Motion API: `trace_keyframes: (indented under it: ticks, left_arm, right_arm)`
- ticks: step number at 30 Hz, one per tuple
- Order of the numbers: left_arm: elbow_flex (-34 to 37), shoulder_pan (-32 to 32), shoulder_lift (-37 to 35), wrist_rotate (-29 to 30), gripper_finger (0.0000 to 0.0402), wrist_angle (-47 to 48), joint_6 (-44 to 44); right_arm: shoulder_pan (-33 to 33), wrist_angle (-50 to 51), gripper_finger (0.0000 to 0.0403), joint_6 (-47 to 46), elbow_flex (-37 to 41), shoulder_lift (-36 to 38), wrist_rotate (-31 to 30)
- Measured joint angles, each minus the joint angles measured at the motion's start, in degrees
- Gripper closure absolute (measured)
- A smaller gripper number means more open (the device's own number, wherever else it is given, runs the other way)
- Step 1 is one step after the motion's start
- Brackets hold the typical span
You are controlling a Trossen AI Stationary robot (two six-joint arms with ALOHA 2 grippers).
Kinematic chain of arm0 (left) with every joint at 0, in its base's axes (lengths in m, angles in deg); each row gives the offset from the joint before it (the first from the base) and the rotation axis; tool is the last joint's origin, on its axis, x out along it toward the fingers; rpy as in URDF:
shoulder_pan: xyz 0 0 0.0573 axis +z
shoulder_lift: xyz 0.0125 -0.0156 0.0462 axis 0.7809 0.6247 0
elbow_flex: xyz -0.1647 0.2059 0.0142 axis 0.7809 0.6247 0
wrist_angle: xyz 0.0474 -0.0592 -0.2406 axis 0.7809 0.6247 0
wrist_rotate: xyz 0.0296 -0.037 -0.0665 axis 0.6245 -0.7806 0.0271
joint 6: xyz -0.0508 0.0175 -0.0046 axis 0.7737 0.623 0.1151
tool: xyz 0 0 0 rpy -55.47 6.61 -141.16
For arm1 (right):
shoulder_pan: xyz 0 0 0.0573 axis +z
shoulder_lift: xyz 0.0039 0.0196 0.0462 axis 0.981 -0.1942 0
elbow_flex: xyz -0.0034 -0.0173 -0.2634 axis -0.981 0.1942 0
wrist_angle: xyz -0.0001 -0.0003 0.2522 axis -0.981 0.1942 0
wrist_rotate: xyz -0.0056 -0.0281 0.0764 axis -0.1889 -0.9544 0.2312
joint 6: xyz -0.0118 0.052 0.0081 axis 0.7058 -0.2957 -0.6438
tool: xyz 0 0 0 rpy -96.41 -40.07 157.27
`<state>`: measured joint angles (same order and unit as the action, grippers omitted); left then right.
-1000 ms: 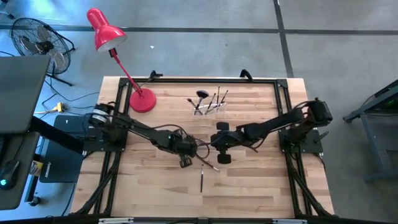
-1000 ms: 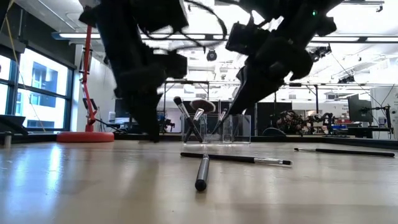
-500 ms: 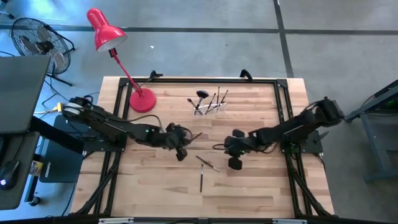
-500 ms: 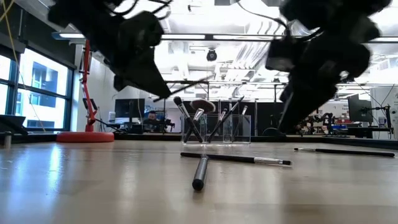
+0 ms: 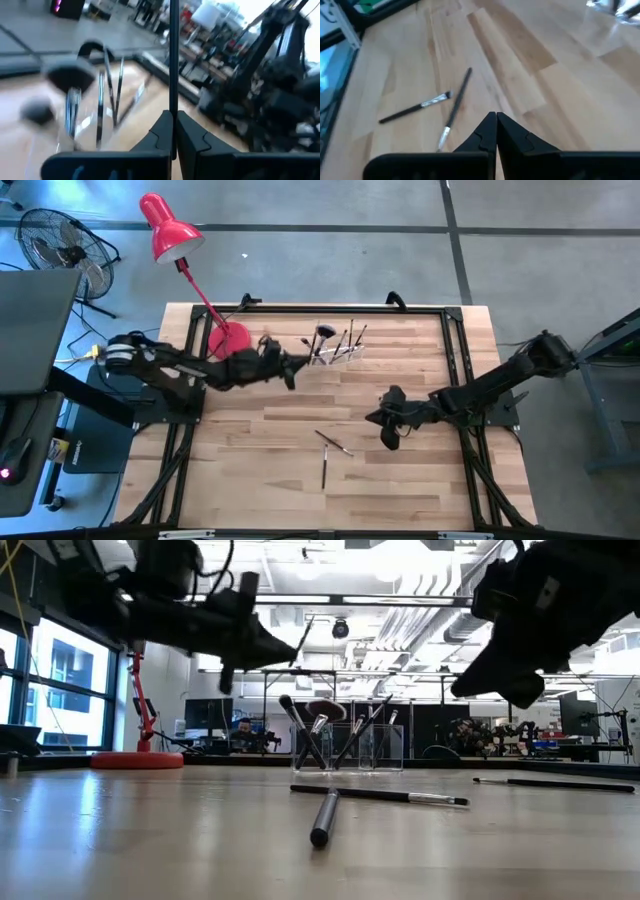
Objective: Put items in baskets/containers
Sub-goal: Put the liner brush into the transparent organizer
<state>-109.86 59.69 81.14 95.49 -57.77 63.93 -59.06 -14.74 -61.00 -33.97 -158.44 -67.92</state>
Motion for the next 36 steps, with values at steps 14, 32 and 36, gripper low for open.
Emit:
trace_keyframes:
  ticks: [14, 32, 36]
  left_arm:
    - [-25.8, 9.4, 20.9, -15.9, 0.0402, 3.0, -11.4]
    - [-32.7, 9.4, 21.8, -13.4, 0.0401, 19.0, -19.2]
    - [-33.5, 9.3, 18.1, -12.8, 0.0401, 18.0, -21.7]
  right_arm:
    - [-5.3, 0.7, 0.0401, 3.0, -0.1, 0.0, 0.1]
    - [-8.2, 2.4, 0.0401, 2.4, -0.1, 0.1, 2.8]
    - [-8.2, 2.4, 0.0399, 2.4, -0.1, 0.1, 1.8]
